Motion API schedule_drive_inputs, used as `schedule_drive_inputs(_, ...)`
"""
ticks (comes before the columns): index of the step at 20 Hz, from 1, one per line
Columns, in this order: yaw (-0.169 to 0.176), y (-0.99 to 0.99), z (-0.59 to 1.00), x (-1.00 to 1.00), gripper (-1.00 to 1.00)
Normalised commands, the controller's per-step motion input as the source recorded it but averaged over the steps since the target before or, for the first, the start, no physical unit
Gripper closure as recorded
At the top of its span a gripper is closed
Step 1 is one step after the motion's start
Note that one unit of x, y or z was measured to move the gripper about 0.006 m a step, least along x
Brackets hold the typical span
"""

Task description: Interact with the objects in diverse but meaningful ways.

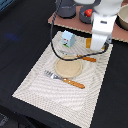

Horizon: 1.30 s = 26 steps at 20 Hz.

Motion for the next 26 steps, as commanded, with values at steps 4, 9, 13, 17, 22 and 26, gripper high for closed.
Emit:
schedule_drive_inputs(4, 0.0, -1.0, 0.37, 0.0, 1.0)
schedule_drive_inputs(9, 0.0, -0.99, 0.23, 0.0, 1.0)
schedule_drive_inputs(13, 0.0, -0.92, 0.03, -0.09, 1.0)
schedule_drive_inputs(17, -0.003, -0.75, -0.01, -0.41, 1.0)
schedule_drive_inputs(22, 0.0, -0.48, -0.14, -0.51, 1.0)
schedule_drive_inputs(26, 0.0, -0.02, -0.17, -0.66, 1.0)
